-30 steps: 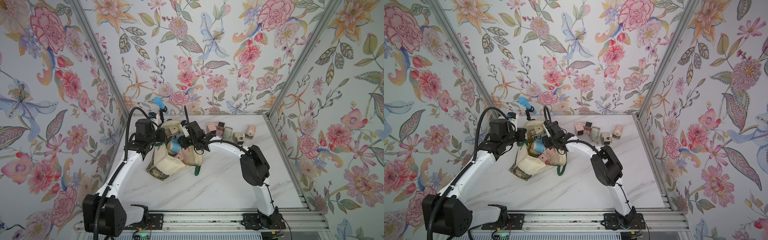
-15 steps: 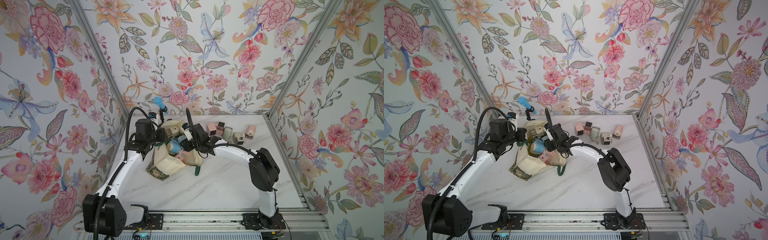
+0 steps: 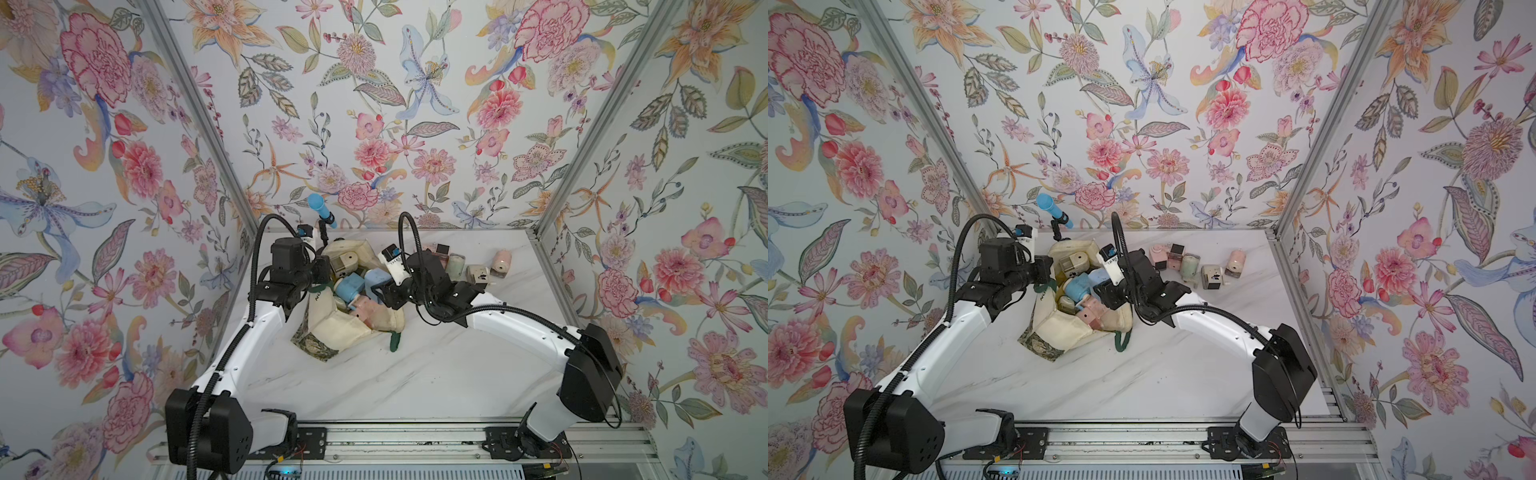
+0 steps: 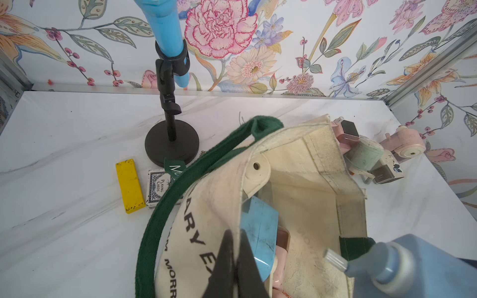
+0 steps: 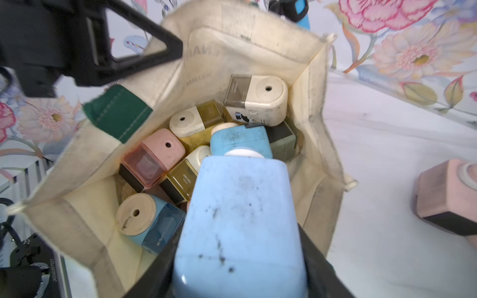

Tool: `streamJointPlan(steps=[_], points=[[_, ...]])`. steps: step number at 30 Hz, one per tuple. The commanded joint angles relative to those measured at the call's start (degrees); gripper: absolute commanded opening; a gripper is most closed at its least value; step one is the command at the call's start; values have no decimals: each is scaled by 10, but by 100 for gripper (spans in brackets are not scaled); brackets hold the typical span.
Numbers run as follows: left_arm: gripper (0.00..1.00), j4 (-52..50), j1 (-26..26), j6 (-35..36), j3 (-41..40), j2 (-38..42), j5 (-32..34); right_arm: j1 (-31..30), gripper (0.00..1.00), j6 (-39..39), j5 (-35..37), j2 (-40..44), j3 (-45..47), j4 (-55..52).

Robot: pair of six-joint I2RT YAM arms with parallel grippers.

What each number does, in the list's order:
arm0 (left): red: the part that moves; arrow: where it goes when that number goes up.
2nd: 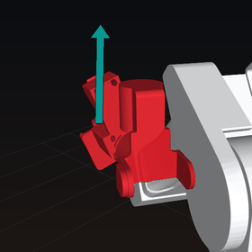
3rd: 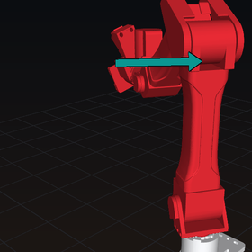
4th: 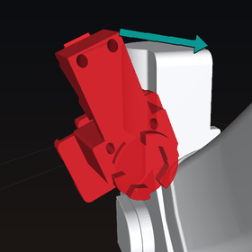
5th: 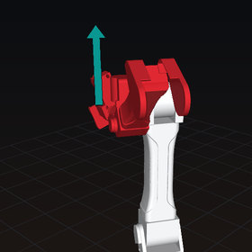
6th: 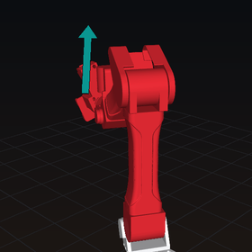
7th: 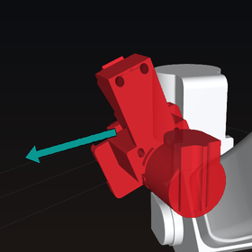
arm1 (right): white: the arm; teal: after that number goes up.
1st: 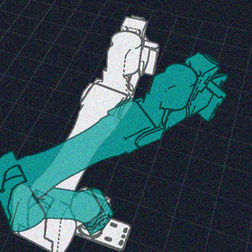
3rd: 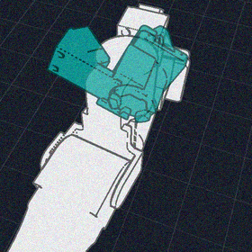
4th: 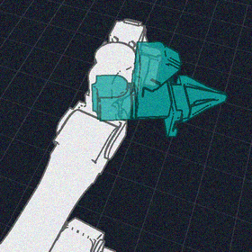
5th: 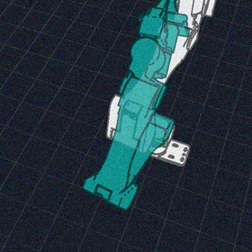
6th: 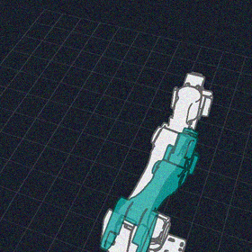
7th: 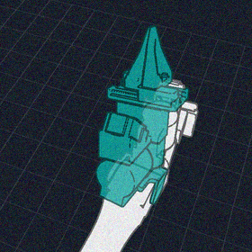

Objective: Take out the pencil sharpeners from the tote bags
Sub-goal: Pick up the pencil sharpener from the canvas bag, then place the pencil sharpener at the center of the board.

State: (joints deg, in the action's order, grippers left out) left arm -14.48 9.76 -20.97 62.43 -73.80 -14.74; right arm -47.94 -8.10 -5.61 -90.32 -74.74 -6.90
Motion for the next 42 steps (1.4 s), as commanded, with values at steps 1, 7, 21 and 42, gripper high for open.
streamJointPlan(steps=[1,7,21,42], points=[[0,29,2,1,20,12,-13,33,41,0,-11,67,16,36],[0,29,3,1,20,13,-14,131,42,-37,14,143,60,58],[0,30,2,-2,20,15,-19,422,42,-216,85,111,115,62],[0,32,6,-4,19,13,-22,537,43,-171,212,-117,32,21]])
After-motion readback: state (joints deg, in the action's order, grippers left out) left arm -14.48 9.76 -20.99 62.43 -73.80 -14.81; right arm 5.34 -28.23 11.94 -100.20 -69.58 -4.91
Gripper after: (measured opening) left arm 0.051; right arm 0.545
